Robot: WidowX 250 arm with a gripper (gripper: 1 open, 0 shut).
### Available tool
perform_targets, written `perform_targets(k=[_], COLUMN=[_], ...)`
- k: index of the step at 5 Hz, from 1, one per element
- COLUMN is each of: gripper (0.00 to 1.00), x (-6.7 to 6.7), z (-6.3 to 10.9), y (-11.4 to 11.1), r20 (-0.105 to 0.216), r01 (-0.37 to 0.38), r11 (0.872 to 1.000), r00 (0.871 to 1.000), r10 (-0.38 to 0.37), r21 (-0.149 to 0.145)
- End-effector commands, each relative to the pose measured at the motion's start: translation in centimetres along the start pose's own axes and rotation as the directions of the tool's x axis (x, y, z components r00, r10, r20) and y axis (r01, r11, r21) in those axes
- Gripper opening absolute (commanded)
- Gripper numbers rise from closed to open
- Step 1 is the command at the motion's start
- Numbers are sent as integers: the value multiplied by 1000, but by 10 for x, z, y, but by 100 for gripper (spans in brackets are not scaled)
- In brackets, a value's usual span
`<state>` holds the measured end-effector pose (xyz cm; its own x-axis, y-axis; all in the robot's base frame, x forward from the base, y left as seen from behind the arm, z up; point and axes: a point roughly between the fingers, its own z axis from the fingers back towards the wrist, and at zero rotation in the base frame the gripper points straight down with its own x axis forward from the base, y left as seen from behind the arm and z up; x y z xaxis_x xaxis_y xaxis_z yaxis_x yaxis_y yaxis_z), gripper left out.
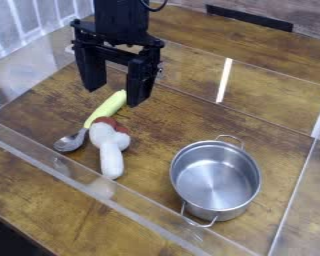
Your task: Put the mushroom in the silver pot
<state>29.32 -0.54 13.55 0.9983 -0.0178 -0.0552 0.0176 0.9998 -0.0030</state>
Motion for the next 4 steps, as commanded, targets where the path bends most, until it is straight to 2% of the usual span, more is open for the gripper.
perform_targets(k=[1,2,3,4], gripper=[100,100,100,100], x=[-2,-3,8,17], z=[-14,-36,-50,-65], y=[5,14,24,30], r20=[-27,-8,15,21], r01=[-110,-316,-426,-486], r11=[994,949,903,872], r00=[994,949,904,873], r10=[110,316,427,488], r21=[-4,-22,-49,-62])
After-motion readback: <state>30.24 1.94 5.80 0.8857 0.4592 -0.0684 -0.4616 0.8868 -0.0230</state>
